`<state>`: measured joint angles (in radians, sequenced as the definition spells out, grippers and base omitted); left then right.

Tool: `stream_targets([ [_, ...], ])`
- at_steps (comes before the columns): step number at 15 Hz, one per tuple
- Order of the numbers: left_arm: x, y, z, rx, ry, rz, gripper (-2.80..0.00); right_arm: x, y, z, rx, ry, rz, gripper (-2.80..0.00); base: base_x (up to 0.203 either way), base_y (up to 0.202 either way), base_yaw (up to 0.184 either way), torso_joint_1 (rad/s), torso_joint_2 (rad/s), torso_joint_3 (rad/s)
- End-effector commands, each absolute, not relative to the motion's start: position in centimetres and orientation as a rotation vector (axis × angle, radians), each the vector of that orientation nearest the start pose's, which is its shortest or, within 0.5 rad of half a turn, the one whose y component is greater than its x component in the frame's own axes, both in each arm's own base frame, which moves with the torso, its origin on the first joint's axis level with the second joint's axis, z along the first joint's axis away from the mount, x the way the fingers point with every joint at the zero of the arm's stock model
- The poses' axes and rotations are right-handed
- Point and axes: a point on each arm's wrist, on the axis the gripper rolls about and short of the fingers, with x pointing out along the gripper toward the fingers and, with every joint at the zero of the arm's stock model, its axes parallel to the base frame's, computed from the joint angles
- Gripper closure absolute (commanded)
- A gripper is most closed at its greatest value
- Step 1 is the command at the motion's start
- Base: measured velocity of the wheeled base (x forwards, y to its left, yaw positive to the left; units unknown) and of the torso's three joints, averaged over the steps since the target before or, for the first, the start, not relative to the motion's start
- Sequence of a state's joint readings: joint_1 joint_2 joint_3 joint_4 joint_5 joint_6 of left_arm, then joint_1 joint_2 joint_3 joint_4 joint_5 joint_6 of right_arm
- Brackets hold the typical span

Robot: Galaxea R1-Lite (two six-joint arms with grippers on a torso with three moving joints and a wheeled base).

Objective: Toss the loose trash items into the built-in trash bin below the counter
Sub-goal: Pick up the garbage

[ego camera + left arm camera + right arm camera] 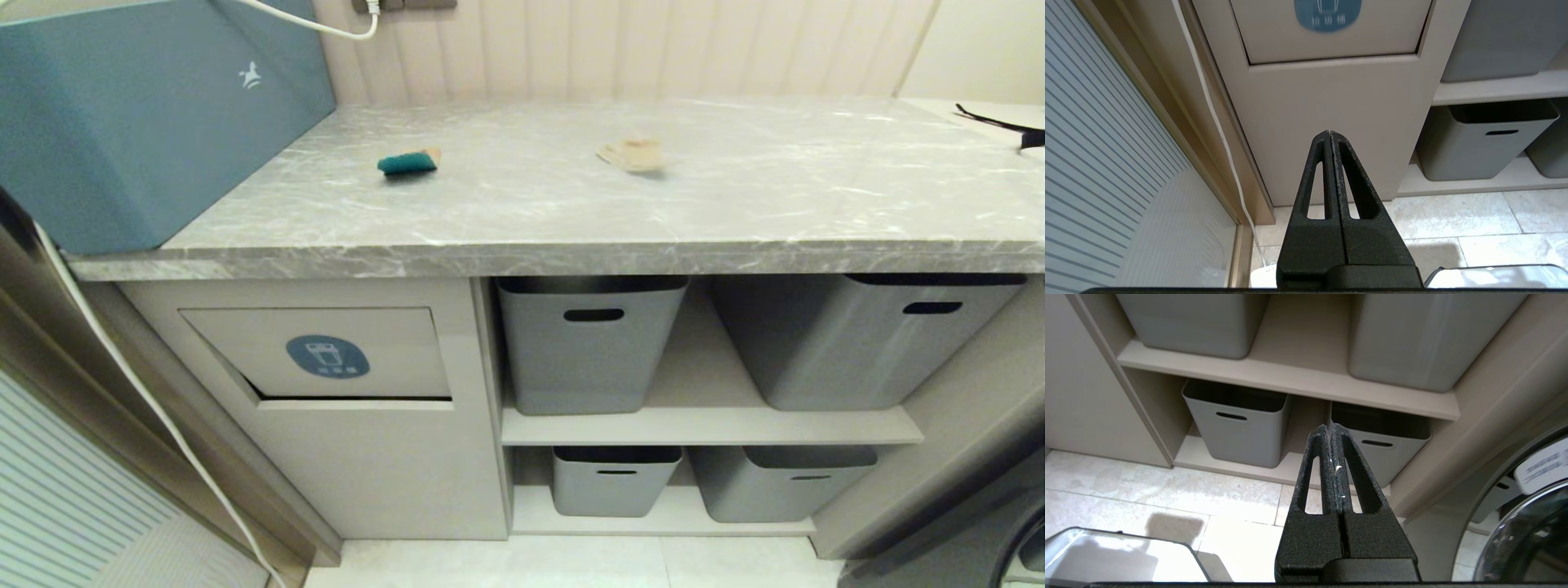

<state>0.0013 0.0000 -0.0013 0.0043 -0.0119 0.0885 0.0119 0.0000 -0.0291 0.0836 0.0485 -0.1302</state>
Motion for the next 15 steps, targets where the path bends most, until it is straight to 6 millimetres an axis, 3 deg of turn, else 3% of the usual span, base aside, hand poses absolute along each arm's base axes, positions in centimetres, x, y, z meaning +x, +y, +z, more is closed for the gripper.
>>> stream_targets([
  [1, -2.29, -0.03, 7.56, 0.089, 0.001, -0.011, 0.00, -2.54, 0.08, 7.48, -0.131, 0.050, 0.063, 0.00, 0.000, 0.000, 0.000, 0.191, -0.47, -0.285],
  [15, -2.28, -0.02, 7.52, 0.084, 0.003, -0.005, 0.00, -2.52, 0.06, 7.45, -0.131, 0.053, 0.057, 0.00, 0.000, 0.000, 0.000, 0.222, -0.50, -0.284],
])
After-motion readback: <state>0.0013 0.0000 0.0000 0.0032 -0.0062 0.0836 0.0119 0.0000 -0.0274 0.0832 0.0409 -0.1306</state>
